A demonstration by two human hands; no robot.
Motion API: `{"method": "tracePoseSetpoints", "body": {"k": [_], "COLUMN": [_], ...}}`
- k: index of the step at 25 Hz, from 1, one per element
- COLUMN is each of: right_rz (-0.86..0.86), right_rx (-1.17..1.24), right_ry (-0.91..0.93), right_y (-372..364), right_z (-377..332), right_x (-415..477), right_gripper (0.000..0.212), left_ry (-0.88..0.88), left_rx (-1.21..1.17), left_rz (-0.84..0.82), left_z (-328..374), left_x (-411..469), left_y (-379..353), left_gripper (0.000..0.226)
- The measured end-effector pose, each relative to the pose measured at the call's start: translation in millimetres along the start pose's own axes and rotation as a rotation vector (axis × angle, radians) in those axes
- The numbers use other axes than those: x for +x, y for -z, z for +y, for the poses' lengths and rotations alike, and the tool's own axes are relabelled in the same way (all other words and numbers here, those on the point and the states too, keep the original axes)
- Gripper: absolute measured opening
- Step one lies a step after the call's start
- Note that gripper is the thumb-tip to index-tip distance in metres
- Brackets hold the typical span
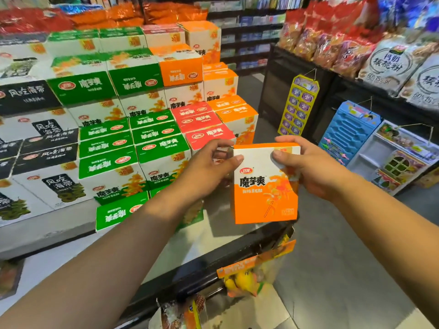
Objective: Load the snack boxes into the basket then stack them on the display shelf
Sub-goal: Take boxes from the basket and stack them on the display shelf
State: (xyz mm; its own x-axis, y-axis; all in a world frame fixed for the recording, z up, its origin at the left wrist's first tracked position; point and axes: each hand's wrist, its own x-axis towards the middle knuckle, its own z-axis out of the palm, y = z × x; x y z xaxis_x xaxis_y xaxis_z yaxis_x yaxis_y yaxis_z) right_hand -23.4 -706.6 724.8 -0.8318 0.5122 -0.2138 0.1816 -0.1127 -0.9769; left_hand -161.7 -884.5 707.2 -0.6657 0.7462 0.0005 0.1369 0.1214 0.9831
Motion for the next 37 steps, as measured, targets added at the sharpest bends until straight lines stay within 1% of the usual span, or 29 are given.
{"method": "tracePoseSetpoints", "body": {"k": [3,7,8,11,15,18,21,23,25,28,32,37], "right_rz": [-0.008,-0.016,-0.024,-0.068,-0.134,-0.168,-0.197,-0.202,-0.210,-0.231,-0.170,-0.200], "right_rx": [-0.034,-0.168,-0.194,-0.223,-0.236,-0.269,-0.361,-0.402,-0.386,-0.355,-0.484,-0.391], "right_ry": [-0.011,0.009,0.032,0.106,0.182,0.222,0.278,0.316,0.332,0.391,0.699,0.721], "right_y": [17,40,45,62,82,85,79,71,65,61,60,54], "right_z": [-7,-14,-15,-16,-18,-10,3,10,17,27,51,67], "right_x": [25,62,71,101,141,168,191,204,213,220,232,235], "right_gripper": [0.055,0.042,0.041,0.049,0.054,0.053,0.051,0.049,0.052,0.056,0.058,0.058], "left_ry": [-0.001,0.010,0.006,0.004,-0.015,-0.005,0.055,0.123,0.159,0.154,0.157,0.114], "left_rx": [0.075,0.111,0.124,0.141,0.452,0.587,0.755,0.865,1.006,1.092,1.226,1.261], "left_rz": [-0.018,-0.006,0.004,0.027,0.124,0.188,0.248,0.291,0.346,0.394,0.414,0.399], "left_z": [8,13,13,13,18,13,3,0,-4,-8,-18,-25], "left_x": [30,69,78,104,129,140,145,148,151,152,153,149], "left_y": [-6,-17,-19,-30,-43,-45,-45,-44,-43,-46,-49,-50], "left_gripper": [0.026,0.031,0.032,0.038,0.045,0.048,0.061,0.063,0.062,0.061,0.060,0.059]}}
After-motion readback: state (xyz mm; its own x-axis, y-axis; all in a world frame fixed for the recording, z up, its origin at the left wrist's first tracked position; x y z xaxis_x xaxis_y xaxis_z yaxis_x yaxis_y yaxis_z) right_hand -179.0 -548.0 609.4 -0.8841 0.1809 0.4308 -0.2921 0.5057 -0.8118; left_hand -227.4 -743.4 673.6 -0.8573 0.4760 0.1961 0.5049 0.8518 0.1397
